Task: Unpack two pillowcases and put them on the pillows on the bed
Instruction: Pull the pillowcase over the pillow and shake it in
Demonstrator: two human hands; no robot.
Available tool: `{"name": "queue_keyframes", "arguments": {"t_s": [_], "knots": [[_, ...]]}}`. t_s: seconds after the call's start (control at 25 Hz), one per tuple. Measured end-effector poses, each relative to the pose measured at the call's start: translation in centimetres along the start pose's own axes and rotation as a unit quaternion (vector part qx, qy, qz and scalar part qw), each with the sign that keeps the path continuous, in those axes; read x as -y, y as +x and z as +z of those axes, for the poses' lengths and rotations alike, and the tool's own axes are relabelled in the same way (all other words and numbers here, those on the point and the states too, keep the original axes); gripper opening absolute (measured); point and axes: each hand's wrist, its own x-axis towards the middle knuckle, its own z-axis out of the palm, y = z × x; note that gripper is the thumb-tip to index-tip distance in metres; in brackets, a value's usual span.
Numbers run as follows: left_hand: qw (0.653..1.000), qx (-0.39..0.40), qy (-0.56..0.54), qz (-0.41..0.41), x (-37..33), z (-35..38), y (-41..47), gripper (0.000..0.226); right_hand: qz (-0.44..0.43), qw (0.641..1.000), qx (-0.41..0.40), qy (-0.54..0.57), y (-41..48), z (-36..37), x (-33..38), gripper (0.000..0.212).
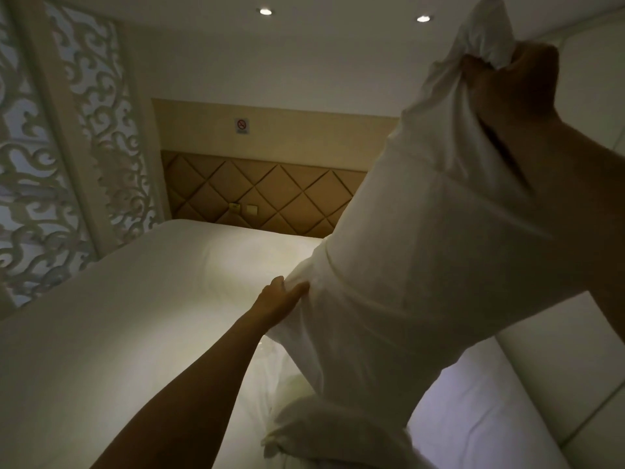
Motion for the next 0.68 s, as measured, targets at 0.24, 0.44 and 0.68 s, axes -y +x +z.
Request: {"name": "queue_keyframes", "arguments": {"t_s": [0.24,0.44,0.68], "knots": [[0.992,-0.089,0.036,0.083,0.0,-1.0,1.1,0.031,0.023,1.000,-0.004,0.009,0.7,-1.0,-1.2,0.047],[0.985,-0.141,0.027,0.095,1.5,-2.5,1.8,0.031,0.049,0.999,-0.011,0.001,0.3,-1.7,-2.3,0.033],[0.979,-0.174,0.062,0.084,2.4,-3.7,2.0,0.030,0.018,1.000,-0.002,-0.024,-1.1,-0.8,-1.9,0.036]]}}
